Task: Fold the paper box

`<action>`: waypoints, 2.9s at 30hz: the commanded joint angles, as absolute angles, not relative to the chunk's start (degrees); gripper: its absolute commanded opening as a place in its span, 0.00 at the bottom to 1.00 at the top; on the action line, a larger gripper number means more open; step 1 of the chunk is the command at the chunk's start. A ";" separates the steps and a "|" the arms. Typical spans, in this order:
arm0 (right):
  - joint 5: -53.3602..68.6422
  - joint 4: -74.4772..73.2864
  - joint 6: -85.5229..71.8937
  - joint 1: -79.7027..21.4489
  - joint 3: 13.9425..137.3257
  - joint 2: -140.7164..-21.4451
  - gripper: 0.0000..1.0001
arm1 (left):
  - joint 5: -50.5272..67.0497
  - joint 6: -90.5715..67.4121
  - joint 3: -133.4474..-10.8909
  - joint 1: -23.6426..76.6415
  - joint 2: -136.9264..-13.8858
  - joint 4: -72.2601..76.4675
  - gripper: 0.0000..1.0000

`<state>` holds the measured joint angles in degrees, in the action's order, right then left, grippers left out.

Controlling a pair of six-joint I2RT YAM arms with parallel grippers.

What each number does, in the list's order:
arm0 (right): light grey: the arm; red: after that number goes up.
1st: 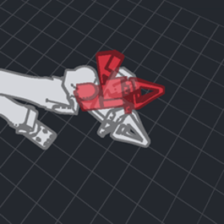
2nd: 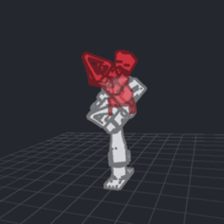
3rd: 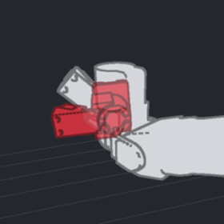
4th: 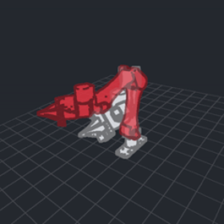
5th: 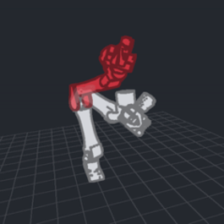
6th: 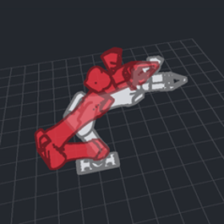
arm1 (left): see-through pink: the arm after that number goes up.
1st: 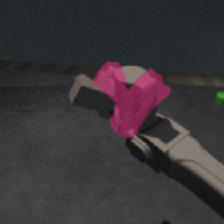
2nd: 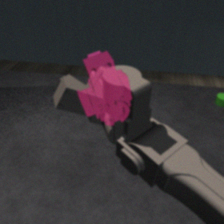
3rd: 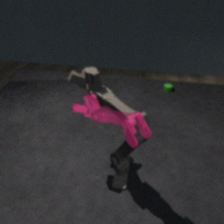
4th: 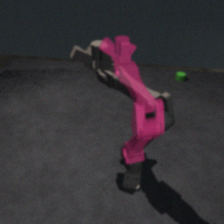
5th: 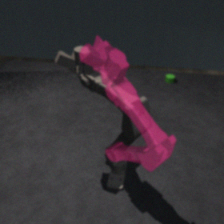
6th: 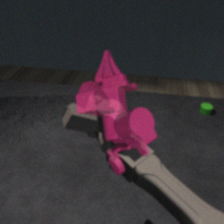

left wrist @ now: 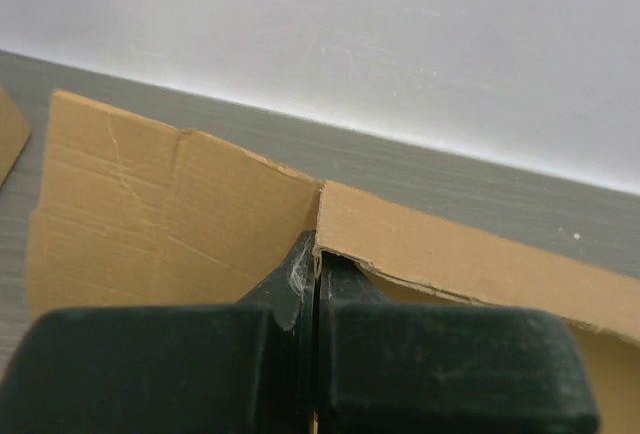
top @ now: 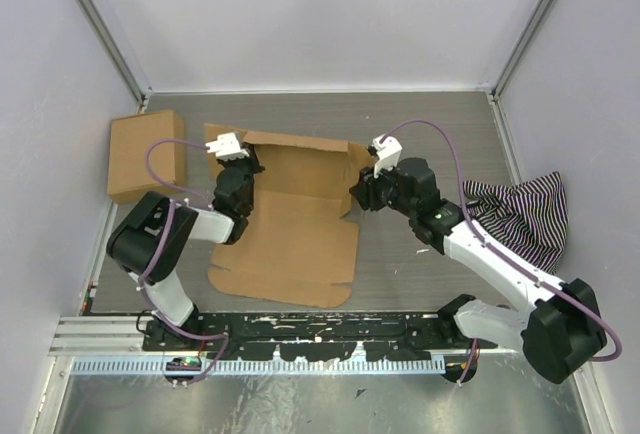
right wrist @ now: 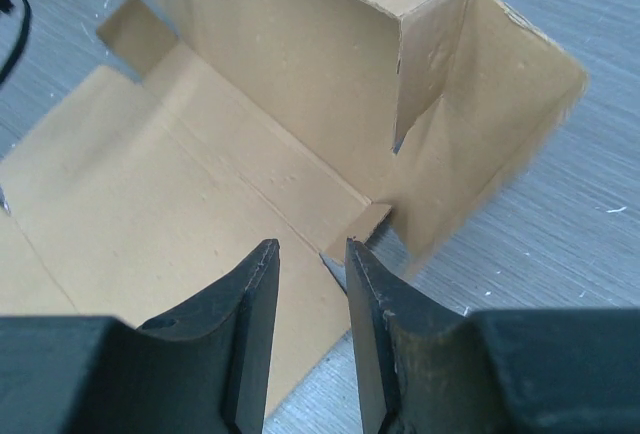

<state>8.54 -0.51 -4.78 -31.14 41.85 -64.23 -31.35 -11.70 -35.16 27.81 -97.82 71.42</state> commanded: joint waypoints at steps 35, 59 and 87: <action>31.06 15.20 -5.03 -16.84 41.23 -71.38 0.40 | -26.56 -16.32 -28.45 27.38 -92.99 77.64 0.00; 7.44 17.00 -7.99 -28.38 40.30 -73.83 0.41 | -28.75 -13.30 -26.36 27.59 -98.52 79.81 0.00; -3.78 27.99 -13.31 -34.80 41.70 -83.50 0.42 | -28.51 -13.23 -26.10 29.18 -101.52 80.01 0.00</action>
<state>1.21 21.56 -11.75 -33.39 39.11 -81.69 -28.84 -13.69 -27.68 28.67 -99.94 83.05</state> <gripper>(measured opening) 0.423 0.015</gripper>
